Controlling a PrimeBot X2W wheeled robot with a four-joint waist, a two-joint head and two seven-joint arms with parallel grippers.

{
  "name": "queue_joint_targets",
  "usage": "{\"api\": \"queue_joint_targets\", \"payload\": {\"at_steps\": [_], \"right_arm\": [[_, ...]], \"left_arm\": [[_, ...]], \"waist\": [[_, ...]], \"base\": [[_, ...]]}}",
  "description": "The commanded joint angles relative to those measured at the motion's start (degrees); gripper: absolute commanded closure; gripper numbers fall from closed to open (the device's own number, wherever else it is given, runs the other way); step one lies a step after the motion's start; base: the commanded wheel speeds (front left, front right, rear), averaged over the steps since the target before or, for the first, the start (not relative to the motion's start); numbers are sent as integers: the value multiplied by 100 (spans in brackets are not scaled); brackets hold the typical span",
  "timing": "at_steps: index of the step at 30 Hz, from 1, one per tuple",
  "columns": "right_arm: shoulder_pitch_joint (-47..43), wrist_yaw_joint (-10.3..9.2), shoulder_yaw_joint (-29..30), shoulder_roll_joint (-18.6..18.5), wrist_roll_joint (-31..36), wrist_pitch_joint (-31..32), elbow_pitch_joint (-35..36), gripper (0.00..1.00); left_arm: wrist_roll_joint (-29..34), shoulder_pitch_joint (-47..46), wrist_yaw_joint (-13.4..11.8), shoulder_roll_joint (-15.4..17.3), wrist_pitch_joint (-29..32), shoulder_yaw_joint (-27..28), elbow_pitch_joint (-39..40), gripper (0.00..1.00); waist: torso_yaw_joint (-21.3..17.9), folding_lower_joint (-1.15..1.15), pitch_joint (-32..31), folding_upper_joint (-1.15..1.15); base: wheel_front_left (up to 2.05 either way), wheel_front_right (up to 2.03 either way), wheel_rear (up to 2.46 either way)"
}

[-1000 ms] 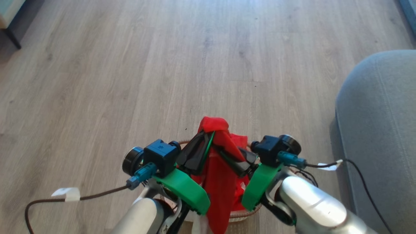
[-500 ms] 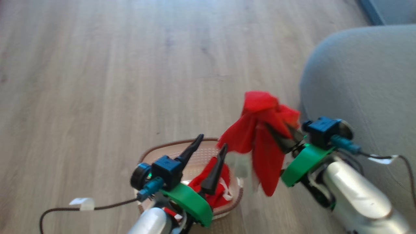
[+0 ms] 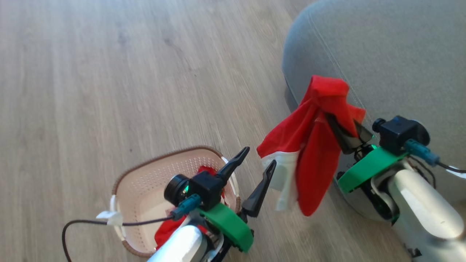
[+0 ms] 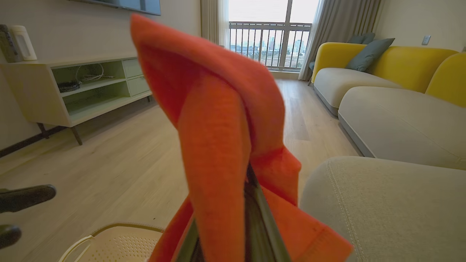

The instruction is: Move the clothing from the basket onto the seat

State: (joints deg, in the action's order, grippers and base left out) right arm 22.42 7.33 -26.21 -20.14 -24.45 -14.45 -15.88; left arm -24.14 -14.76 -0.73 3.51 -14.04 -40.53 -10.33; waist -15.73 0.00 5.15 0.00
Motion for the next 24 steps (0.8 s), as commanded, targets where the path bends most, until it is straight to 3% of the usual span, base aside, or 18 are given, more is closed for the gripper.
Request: {"api": "queue_joint_targets", "payload": {"at_steps": [1, 7, 16, 20, 24], "right_arm": [[9, 16, 46, -42, 37, -55, 231, 100], [132, 16, 552, 12, 70, -55, 473, 100], [1520, 16, 1819, 71, 29, -55, 446, 100], [2593, 16, 2248, -203, -80, -25, 165, 100], [3848, 16, 2905, -733, -199, 328, -302, 100]], "left_arm": [[-5, -290, -13, -50, -61, 156, 162, 0], [85, -595, -2, -55, -77, 117, 145, 0], [519, -1877, 176, 95, 25, 188, 251, 0], [674, -2423, 244, 158, 96, 241, 330, 0], [806, -2810, 291, 188, 187, 224, 474, 0]], "waist": [[-93, 0, 140, 0], [-59, 0, 732, 0], [259, 0, 2565, 0], [335, 0, 3115, 0], [388, 0, 3500, 0]], "base": [[0, 0, 0], [0, 0, 0], [0, 0, 0], [0, 0, 0], [0, 0, 0]]}}
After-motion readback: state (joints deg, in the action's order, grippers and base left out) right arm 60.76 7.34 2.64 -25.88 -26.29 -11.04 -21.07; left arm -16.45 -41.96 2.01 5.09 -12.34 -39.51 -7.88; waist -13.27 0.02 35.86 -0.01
